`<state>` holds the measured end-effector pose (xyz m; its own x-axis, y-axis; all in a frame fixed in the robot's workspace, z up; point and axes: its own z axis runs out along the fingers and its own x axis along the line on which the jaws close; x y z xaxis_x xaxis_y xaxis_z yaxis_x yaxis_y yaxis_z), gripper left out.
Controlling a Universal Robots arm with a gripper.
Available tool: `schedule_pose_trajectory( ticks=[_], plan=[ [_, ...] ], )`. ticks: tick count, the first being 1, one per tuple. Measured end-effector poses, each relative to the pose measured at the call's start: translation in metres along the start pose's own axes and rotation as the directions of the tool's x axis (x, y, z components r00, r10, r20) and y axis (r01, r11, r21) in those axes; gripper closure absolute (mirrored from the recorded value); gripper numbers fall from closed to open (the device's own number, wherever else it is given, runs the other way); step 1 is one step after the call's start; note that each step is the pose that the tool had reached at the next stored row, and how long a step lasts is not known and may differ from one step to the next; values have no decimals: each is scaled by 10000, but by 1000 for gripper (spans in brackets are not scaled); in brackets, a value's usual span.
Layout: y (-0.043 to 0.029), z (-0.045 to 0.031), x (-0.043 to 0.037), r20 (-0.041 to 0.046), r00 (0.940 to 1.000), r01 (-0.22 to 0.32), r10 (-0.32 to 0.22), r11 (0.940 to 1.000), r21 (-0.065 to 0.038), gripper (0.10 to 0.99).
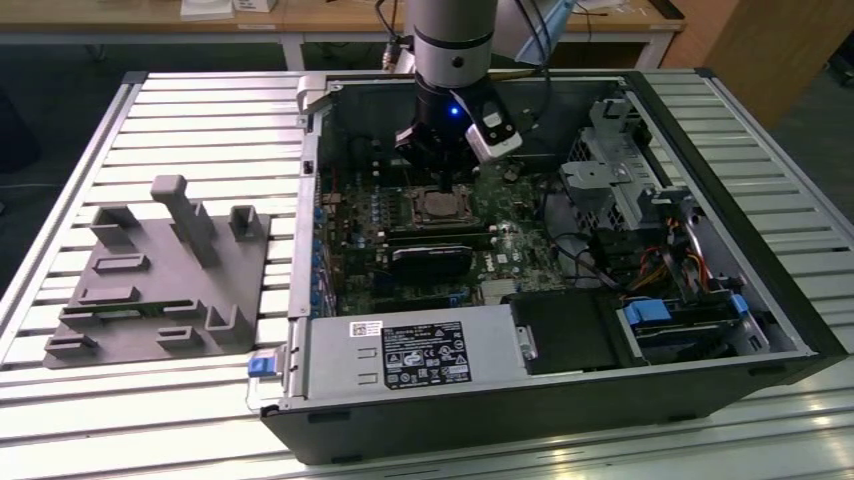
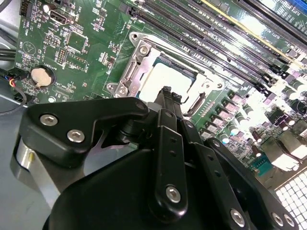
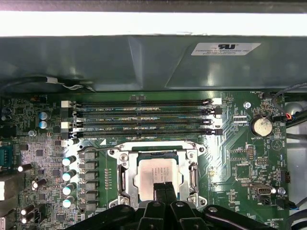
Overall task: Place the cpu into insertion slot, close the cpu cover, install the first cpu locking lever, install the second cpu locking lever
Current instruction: 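Install the first cpu locking lever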
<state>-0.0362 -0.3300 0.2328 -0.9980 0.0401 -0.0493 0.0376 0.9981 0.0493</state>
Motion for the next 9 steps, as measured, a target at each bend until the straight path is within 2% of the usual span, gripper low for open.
schedule_pose_trajectory(
  ticks=[4, 9],
  plan=[
    [1, -23, -1, 0, 10000, -1, 1, 10000, 0, 980],
    [5, -104, -5, -1, 10000, -1, 1, 10000, 1, 980]
  ],
)
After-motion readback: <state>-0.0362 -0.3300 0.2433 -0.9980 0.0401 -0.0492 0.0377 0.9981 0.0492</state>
